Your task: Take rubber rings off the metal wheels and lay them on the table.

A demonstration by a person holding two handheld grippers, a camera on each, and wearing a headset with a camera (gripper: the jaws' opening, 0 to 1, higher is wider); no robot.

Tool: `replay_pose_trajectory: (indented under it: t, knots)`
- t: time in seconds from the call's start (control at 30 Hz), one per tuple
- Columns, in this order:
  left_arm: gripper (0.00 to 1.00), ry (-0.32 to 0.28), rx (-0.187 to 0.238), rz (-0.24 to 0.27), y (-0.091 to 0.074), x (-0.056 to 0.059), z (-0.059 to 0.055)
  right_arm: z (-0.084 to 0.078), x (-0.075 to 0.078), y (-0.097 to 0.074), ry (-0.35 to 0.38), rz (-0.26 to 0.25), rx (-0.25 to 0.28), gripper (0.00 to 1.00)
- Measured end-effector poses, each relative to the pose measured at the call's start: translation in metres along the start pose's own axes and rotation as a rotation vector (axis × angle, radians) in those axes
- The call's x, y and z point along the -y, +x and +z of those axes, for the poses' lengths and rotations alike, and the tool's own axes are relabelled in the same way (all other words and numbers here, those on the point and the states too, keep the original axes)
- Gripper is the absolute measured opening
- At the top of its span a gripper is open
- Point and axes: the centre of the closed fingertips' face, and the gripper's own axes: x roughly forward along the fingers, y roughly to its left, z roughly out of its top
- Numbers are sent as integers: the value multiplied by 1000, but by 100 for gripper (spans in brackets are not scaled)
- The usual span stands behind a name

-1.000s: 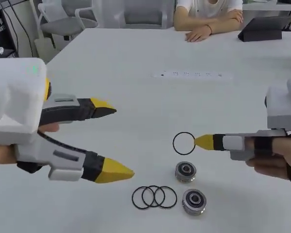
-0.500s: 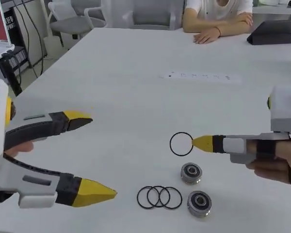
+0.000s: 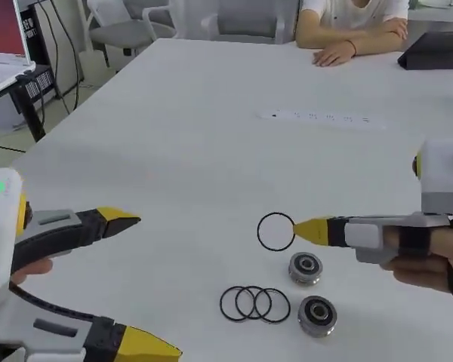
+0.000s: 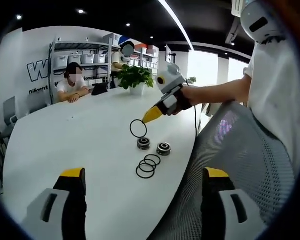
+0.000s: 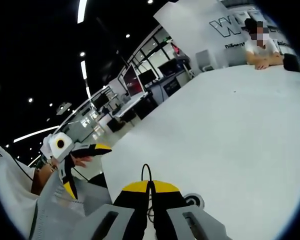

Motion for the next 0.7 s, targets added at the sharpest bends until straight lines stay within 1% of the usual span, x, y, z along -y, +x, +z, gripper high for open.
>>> replay_pose_trajectory:
  t: [0.2,0.37,0.47,0.6,0.7]
  knots:
    - [96,-11,-12,-3,3,2,-4,-7,-4,5,-6,14,-27,0]
    - [96,-21,-2,2,5,2,-3,-19,-6,13,-22,16,-70,0]
    - [96,-24,-5,3,6,2,-5,-26,-7,18,-30,16,-99,0]
    - [95,-28,-16,-5,7,5,-9,-35,-5,23,-43,2,-133,0]
    - [95,-28,-20,-3,7,5,-11,-42,-2,25,-57,-13,-162,0]
